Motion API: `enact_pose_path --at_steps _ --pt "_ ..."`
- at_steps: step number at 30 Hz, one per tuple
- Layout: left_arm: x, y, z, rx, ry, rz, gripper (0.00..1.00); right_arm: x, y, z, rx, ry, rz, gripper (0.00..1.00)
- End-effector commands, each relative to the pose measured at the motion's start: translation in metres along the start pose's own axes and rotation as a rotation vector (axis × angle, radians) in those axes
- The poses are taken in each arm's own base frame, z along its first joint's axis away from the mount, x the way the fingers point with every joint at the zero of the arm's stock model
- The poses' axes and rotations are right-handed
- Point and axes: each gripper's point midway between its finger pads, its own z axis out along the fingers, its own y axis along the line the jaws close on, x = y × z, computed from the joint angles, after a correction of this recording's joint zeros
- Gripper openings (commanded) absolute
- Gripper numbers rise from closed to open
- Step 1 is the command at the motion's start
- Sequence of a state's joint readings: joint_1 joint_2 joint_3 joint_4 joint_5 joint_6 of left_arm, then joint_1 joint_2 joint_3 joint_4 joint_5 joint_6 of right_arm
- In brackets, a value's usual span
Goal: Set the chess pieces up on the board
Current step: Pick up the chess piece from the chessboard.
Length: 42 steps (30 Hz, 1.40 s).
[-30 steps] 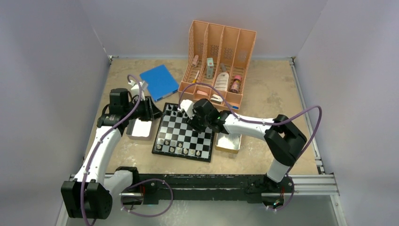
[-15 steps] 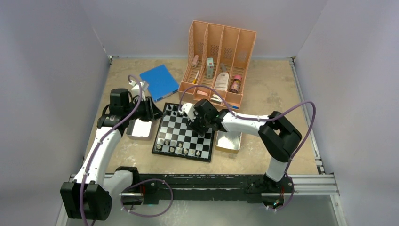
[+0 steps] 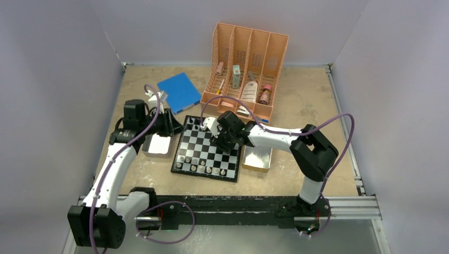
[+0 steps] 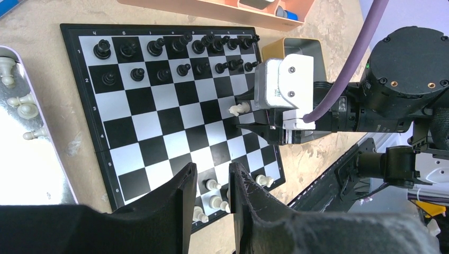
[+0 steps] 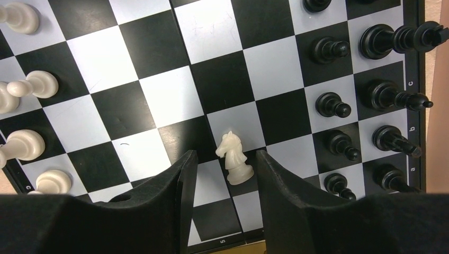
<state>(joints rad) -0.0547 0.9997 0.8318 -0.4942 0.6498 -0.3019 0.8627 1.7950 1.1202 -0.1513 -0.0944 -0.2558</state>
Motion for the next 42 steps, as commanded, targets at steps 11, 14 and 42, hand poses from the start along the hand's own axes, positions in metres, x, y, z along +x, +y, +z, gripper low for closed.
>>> enact_pose_path --at_steps 11,14,42 --pt "-0.006 -0.007 0.0 0.015 -0.027 0.062 0.28 -0.004 -0.007 -0.012 0.041 0.008 0.013 0.4" --pt "-0.006 -0.007 0.0 0.015 -0.027 0.063 0.27 -0.005 -0.008 -0.014 0.045 0.002 0.012 0.4" --pt "-0.004 -0.022 -0.002 0.082 -0.014 0.02 0.27 -0.053 -0.014 -0.049 0.086 -0.187 0.018 0.15"
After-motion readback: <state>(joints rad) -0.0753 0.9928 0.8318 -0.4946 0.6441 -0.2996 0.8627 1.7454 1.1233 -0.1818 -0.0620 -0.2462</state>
